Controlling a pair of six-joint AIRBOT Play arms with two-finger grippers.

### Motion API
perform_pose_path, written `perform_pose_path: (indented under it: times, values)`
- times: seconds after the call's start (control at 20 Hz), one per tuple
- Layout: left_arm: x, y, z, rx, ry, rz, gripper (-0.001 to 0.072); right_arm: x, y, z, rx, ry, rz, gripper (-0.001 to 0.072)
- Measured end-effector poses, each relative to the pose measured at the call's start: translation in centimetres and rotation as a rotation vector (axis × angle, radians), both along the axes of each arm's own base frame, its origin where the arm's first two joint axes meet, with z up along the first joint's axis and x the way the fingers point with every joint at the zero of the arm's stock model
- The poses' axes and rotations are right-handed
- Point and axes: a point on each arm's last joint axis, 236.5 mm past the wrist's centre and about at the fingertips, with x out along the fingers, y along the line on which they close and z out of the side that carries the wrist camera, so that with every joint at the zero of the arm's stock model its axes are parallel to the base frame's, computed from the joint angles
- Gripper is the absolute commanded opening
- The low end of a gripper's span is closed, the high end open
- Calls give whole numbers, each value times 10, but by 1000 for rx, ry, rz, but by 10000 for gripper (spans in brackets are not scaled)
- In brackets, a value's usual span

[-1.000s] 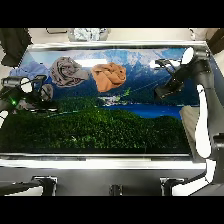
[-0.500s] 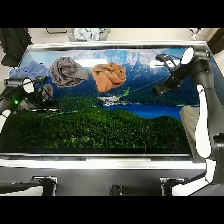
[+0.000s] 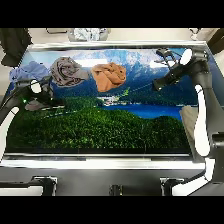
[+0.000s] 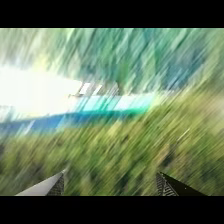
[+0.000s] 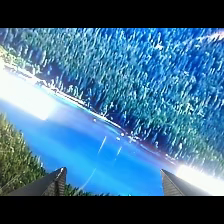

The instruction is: Fold the shirts.

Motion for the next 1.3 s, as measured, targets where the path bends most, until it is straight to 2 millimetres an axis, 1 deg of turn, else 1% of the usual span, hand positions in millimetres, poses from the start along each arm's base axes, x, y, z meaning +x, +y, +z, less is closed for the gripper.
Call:
perform_pose_path:
  times: [0.05, 0.1, 0.2, 0.3, 0.4, 0.5, 0.65, 0.75, 0.9, 0.95, 1.0, 1.1, 1.3]
  values:
    - [15, -8, 5, -36, -42, 3, 720, 0, 0, -3, 0, 6, 0, 665]
    - [33, -19, 12, -79, -85, 0, 720, 0, 0, -6, 0, 13, 1, 662]
    - [66, -38, 27, -158, -146, -12, 720, -1, 0, -11, 1, 28, 2, 671]
    - [97, -52, 41, -210, -193, -28, 720, -1, 5, -13, 16, 33, 21, 672]
    - [119, -60, 49, -242, -222, -41, 720, -1, 14, -14, 50, 36, 48, 671]
    - [132, -72, 50, -285, -231, -54, 720, 1, 26, -15, 96, 30, 65, 671]
    - [134, -101, 38, -386, -188, -87, 720, 3, 41, -18, 160, 30, 81, 671]
    - [132, -117, 31, -426, -167, -116, 720, 3, 47, -20, 187, 38, 87, 671]
    - [128, -133, 25, -449, -156, -171, 720, 1, 52, -21, 210, 50, 93, 672]
    - [126, -136, 24, -451, -150, -189, 720, 1, 54, -21, 218, 53, 96, 692]
    - [122, -139, 21, -452, -139, -210, 720, 1, 57, -21, 234, 54, 97, 697]
    - [119, -135, 19, -450, -124, -226, 720, 6, 72, -20, 298, 43, 98, 697]
    - [115, -107, 16, -444, -86, -208, 720, 21, 127, -14, 449, -13, 116, 696]
